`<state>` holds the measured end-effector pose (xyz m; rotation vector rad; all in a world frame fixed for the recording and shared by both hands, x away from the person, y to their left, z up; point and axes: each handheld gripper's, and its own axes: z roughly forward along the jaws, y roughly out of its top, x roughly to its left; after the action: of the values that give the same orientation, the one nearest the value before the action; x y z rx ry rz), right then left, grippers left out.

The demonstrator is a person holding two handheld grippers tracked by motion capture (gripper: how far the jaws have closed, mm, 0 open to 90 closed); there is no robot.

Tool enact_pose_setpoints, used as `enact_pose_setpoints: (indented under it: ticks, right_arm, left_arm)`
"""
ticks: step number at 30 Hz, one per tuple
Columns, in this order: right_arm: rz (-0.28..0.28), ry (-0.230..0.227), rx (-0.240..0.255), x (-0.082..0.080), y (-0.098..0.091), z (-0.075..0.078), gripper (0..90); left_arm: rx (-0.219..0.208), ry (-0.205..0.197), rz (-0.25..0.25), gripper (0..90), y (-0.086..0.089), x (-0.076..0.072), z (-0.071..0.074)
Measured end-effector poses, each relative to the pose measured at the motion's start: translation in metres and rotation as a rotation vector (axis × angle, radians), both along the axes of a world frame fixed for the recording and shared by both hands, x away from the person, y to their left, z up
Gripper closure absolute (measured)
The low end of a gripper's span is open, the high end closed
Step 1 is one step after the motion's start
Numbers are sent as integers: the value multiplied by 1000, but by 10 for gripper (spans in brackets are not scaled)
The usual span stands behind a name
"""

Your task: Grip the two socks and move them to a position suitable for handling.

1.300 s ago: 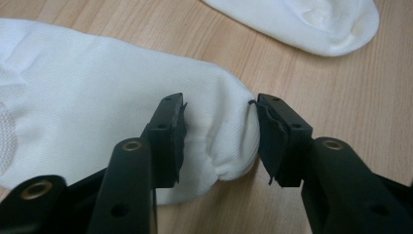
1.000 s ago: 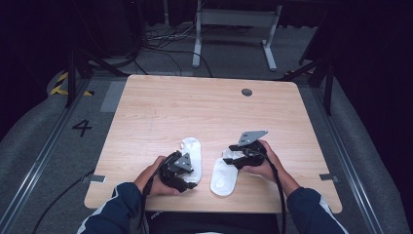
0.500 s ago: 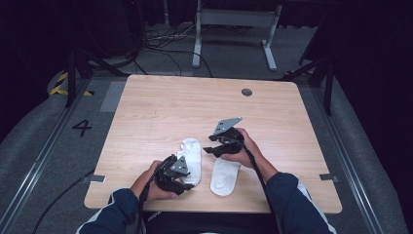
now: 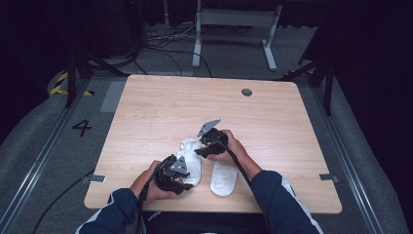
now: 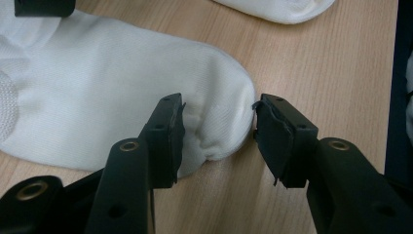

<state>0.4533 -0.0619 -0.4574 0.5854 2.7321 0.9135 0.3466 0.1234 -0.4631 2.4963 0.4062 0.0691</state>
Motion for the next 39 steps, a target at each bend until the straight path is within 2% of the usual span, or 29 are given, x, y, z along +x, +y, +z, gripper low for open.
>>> enact_pose_setpoints:
  ticks: [2,7,9,12,14,16,18,19,21,23,27,29,33,36,37,39]
  right_arm:
    - [-5,7,-23,1,2,-4,492]
    - [-28,37,-27,3,-8,-4,462]
    - [-24,39,-43,2,-13,-3,461]
    - [-16,70,-73,-1,-21,0,455]
    - [-10,66,-91,-2,-25,1,439]
    - [-12,86,-68,-2,-29,0,411]
    - [-29,85,-25,0,-32,0,391]
    - [-29,85,-25,0,-32,0,391]
    - [-58,73,19,3,-33,0,378]
    - [-76,59,39,7,-32,0,424]
    - [-90,50,21,10,-28,-2,492]
    - [-97,58,1,12,-25,-4,522]
    - [-77,97,4,14,-25,-3,645]
    - [-69,107,-7,13,-23,-2,728]
    - [-69,107,-7,13,-23,-2,728]
    - [-53,115,-9,12,-22,-2,788]
  left_arm:
    - [-9,4,0,530,1,1,0]
    - [-2,5,-12,525,0,2,0]
    - [-4,1,-11,515,-1,2,0]
    - [-7,5,-17,512,-4,2,0]
    - [-13,9,-25,506,-6,2,0]
    - [-2,5,-34,491,-8,1,1]
    - [-8,8,-36,453,-7,1,3]
    - [-8,8,-36,427,-7,1,3]
    - [-21,7,-40,404,-4,1,5]
    - [-28,-1,-35,404,0,2,6]
    - [-1,6,-50,440,-3,1,0]
    - [2,0,-63,470,-4,1,0]
    - [-6,-2,-44,546,-3,2,-1]
    - [4,-21,-35,627,-3,3,0]
    - [4,-21,-35,663,-3,3,0]
    - [1,-23,-22,692,-2,4,0]
